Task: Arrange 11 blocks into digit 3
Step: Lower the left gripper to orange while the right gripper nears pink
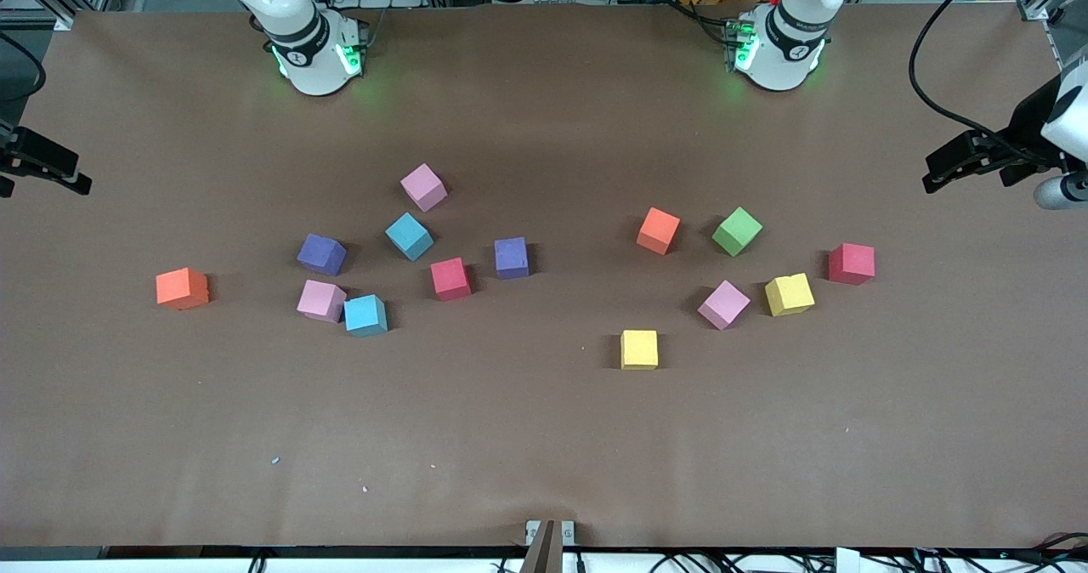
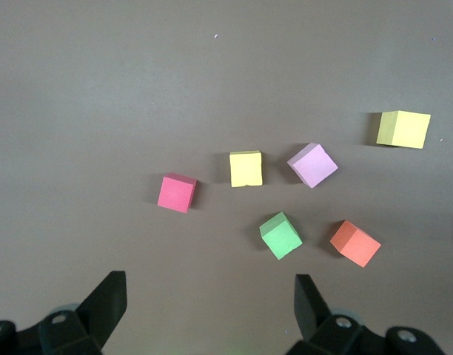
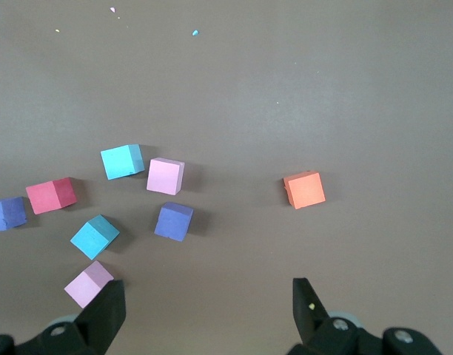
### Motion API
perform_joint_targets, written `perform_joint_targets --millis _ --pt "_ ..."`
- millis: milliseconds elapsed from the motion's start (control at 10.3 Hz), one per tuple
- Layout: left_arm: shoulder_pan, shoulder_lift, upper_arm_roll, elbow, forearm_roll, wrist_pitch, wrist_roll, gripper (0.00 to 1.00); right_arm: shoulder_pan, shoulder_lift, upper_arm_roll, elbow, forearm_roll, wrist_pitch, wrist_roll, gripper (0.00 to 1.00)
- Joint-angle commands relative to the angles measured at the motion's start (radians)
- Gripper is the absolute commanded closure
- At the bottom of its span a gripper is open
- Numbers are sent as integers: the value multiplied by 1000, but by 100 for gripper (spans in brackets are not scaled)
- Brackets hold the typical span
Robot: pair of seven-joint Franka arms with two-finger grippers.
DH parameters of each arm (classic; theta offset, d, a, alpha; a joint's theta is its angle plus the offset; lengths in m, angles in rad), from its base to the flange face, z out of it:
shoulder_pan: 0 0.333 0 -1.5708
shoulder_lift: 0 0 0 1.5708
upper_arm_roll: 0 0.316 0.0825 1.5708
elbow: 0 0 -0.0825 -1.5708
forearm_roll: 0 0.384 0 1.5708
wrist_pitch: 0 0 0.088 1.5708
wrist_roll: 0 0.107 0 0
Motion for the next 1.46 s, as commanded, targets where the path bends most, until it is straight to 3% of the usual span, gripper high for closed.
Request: perform_joint_targets --millis 0,486,778,1265,1362 --pt "1 11 -4 9 -27 -51 13 0 -1 1 2 8 1 -9 6 0" --pt "-31 36 -21 8 -59 -102 -15 0 -9 6 2 8 3 -9 0 0" --pt "-48 41 -96 -20 -179 -91 -297 0 -17 16 0 8 14 -7 0 0" --pt "-86 104 -144 -15 -142 -60 -455 0 47 127 2 11 9 -1 7 0" --pt "-117 111 -156 -18 -133 -57 -574 0 48 147 3 11 17 11 1 0"
